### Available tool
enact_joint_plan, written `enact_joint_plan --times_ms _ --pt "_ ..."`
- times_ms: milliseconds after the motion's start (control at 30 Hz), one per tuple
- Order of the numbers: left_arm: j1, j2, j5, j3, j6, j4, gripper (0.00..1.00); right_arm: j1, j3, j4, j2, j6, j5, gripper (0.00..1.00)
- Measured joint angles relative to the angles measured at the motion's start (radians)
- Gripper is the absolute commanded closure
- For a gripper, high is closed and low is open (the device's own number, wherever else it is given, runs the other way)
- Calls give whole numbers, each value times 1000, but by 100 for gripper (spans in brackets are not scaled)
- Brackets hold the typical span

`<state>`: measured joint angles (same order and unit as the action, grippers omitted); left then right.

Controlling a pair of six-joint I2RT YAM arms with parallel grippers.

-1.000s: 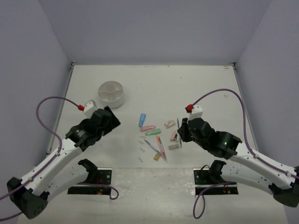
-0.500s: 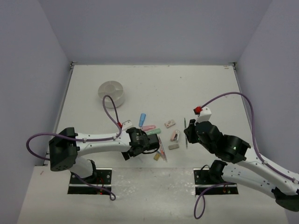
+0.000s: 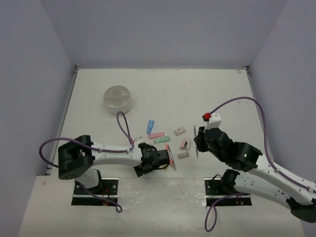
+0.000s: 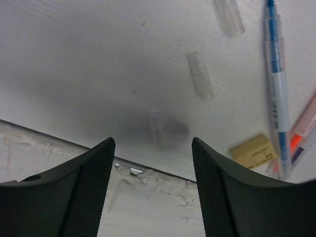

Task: Sort the stationery into containers
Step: Close the pen cap on the pen.

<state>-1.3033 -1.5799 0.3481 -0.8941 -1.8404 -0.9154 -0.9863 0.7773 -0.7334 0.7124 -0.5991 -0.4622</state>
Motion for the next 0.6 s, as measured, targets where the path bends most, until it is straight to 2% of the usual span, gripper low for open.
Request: enact_joint_plan --times_ms 200,300,600 --pt "0 7 -12 36 -1 23 39 0 0 0 1 0 1 100" --pt "0 7 -12 37 -1 24 46 0 0 0 1 0 2 100" --pt "0 7 -8 37 -2 23 53 0 -10 9 1 0 9 100"
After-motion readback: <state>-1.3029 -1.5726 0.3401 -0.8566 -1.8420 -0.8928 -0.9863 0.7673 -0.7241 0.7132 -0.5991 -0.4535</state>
